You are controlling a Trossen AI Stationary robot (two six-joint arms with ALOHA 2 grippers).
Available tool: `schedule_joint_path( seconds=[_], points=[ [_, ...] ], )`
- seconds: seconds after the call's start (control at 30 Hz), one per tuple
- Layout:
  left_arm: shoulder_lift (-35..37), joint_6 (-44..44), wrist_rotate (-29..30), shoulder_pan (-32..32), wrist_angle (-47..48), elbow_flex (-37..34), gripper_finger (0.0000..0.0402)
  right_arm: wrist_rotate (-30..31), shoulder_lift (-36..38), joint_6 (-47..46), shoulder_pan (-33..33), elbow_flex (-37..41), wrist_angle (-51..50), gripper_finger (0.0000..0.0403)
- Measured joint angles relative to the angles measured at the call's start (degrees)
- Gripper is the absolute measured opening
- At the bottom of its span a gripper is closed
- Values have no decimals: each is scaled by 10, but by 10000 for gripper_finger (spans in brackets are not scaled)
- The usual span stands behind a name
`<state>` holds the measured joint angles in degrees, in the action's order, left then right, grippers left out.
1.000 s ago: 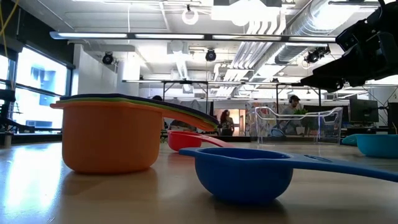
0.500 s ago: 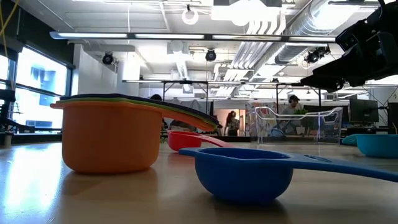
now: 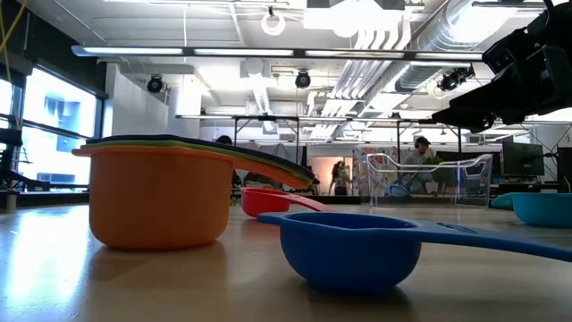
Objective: Nest measuring cups in basket
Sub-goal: Stack the violet measuring cup on top of the green measuring cup
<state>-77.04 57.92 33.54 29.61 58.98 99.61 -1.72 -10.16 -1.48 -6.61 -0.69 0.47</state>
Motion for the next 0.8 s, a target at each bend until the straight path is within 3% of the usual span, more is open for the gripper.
schedule_joint_path(
  seconds=[0.27, 0.63, 0.8],
  points=[
    [37, -40, 34, 0, 0, 0, 115, -1, 0, -9, 0, 0, 46, 286],
    [70, -103, 47, 0, 6, 0, 115, -3, 0, -319, 0, 0, 400, 286],
    [77, -126, 47, 0, 32, 0, 115, 94, 0, -403, -1, 0, 475, 286]
  ],
)
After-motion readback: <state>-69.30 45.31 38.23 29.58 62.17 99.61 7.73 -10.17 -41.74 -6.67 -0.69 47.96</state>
